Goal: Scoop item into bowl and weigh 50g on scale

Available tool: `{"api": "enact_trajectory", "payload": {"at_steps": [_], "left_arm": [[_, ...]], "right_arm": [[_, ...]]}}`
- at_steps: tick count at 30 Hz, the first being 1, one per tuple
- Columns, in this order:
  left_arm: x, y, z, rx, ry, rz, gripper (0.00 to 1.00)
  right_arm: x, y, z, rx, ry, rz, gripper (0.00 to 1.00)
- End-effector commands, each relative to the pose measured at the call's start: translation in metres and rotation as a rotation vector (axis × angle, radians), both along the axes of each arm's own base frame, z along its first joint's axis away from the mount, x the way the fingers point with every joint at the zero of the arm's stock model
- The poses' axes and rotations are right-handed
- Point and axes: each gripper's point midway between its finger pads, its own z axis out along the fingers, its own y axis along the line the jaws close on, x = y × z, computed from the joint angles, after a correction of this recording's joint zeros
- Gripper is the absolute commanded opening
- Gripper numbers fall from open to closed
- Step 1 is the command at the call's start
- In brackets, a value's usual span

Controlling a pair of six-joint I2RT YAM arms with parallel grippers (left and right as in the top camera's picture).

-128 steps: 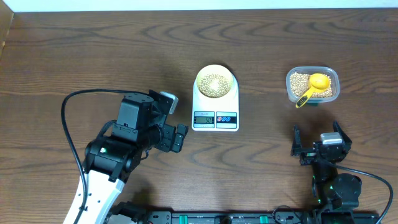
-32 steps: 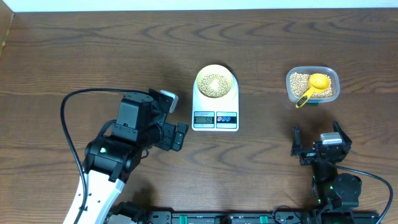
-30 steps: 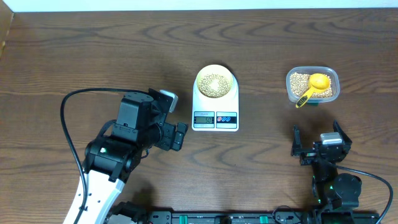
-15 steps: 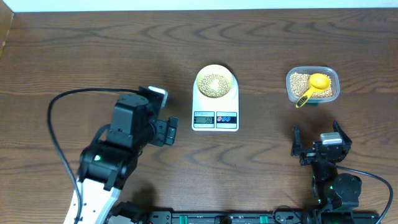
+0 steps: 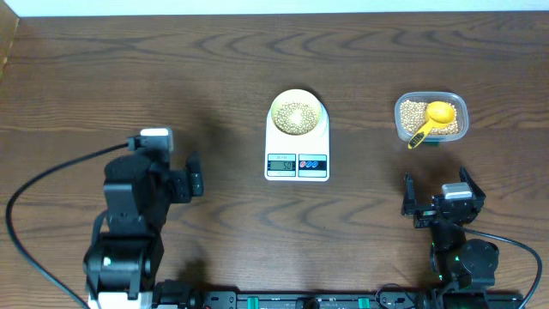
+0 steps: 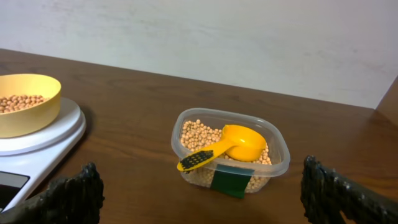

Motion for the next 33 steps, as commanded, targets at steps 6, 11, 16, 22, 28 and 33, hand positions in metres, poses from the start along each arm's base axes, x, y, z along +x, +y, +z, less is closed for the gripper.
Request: {"api": "enact_trajectory", "payload": {"at_steps": [6,11,16,22,28,33], "left_arm": [[-0.018,0.007,0.006,-0.004,-0.164,0.034,0.93],[-0.031,0.007,-0.005,-0.005,-0.212,0.033,0.94],[-0.035,0.007,-0.009,-0.008,-0.302,0.031,0.94],[-0.034,0.005,-0.019,-0.018,-0.345,0.026,0.94],[-0.032,0.005,-0.034,-0.024,-0.368,0.028,0.94],[-0.033,0.005,-0.04,-0.026,-0.388,0.03,0.94]], "right_arm": [[0.0,-0.003,-0.001,-0.008,0.0,-0.013,0.99],[0.0,-0.003,-0.001,-0.008,0.0,-0.013,0.99],[0.0,-0.003,-0.001,-0.008,0.0,-0.013,0.99],[0.0,-0.003,-0.001,-0.008,0.0,-0.013,0.99],[0.0,-0.003,-0.001,-0.008,0.0,-0.013,0.99],[0.0,-0.003,-0.001,-0.008,0.0,-0.013,0.99]]}}
